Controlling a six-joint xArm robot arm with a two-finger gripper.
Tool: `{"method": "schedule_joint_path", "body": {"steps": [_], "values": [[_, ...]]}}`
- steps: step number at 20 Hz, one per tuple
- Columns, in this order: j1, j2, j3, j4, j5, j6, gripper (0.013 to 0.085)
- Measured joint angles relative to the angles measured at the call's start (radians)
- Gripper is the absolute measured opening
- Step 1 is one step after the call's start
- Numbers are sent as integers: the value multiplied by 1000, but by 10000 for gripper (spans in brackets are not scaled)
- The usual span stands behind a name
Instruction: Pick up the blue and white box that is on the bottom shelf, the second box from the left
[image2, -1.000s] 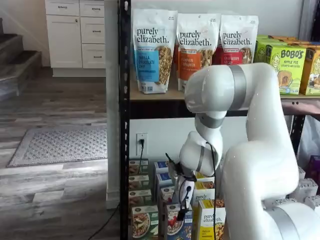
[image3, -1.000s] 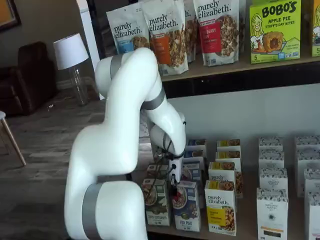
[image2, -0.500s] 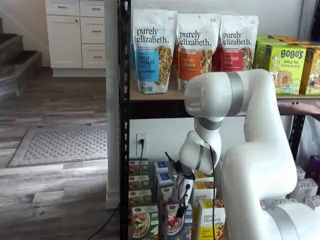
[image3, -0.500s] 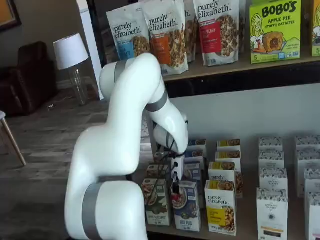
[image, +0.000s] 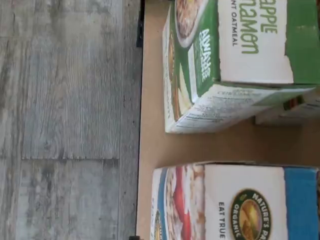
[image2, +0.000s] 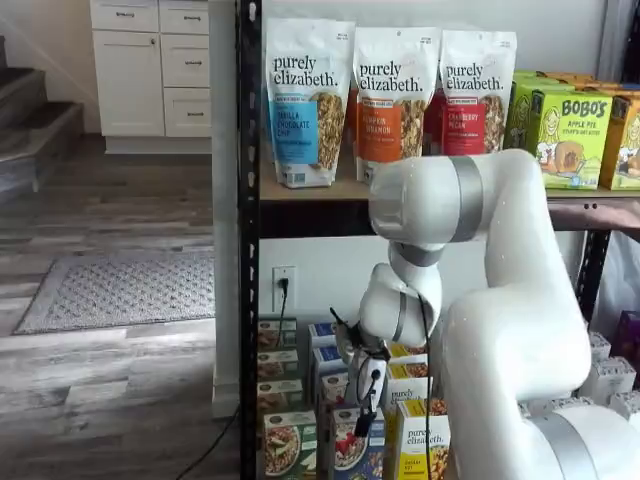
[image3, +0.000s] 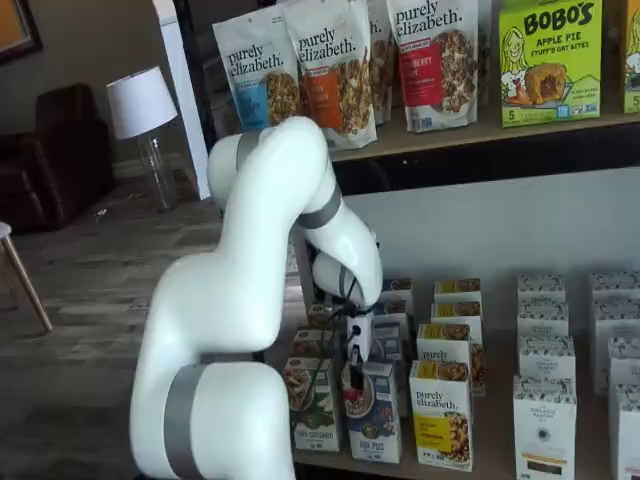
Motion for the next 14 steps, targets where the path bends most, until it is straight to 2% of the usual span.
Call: {"method": "schedule_joint_path", "body": {"steps": [5, 11, 14], "values": [[-4, 36, -48, -27, 15, 21, 850], [-5, 77, -103, -102, 51, 88, 850], [-3, 89, -122, -124, 71, 110, 850]]}}
